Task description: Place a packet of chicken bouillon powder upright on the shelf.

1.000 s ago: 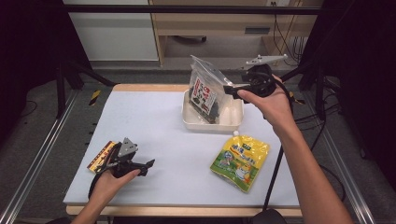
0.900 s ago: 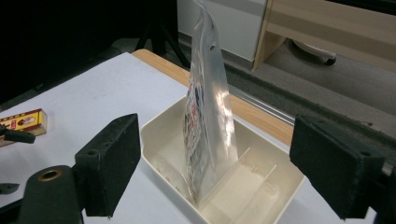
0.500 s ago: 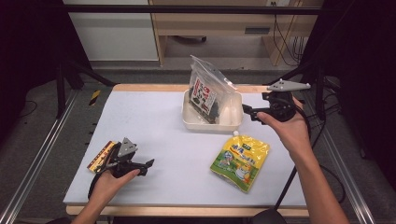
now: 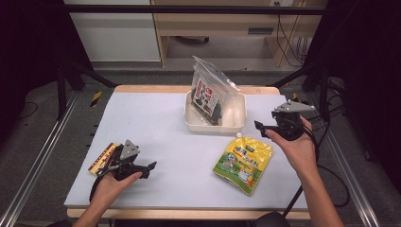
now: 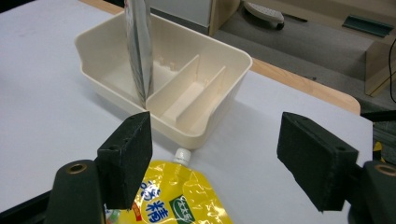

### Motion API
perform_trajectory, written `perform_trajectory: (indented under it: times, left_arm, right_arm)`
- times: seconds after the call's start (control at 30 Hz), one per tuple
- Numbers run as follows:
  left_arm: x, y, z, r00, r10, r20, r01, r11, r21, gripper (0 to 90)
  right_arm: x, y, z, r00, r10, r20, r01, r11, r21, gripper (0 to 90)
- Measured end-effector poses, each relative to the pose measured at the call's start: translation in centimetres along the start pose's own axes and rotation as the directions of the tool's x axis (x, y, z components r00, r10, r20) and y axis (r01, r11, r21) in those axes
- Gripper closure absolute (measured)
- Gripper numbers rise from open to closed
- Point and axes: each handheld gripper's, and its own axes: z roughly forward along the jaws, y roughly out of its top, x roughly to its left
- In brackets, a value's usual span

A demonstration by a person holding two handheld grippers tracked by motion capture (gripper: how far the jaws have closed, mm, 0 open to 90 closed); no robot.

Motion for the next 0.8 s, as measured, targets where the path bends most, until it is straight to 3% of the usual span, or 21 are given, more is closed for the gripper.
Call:
perform_trajectory:
  times: [0.33, 0.43, 0.5, 0.8]
  left_arm:
    - [0.0, 0.0, 0.0, 1.0, -0.001, 0.0, 0.001, 1.0, -0.001, 8.1]
    - [0.0, 0.0, 0.0, 1.0, 0.0, -0.002, 0.0, 1.0, 0.0, 8.1]
    - [0.0, 0.0, -0.1, 1.0, -0.001, -0.001, 0.001, 1.0, -0.003, 8.1]
    - [-0.1, -0.1, 0.1, 1.0, -0.001, -0.001, 0.001, 1.0, 0.007, 8.2]
  right_arm:
    - [-0.5, -2.7, 0.2, 0.9994, 0.022, 0.026, -0.022, 1.0, 0.019, 35.1]
    - [-0.9, -3.9, 0.4, 0.9975, 0.05, 0.049, -0.052, 0.998, 0.036, 39.2]
    - [-1.1, -4.6, 0.6, 0.996, 0.073, 0.05, -0.076, 0.996, 0.042, 44.4]
    - [-1.6, -8.2, 1.9, 0.9929, 0.11, 0.044, -0.113, 0.99, 0.087, 48.3]
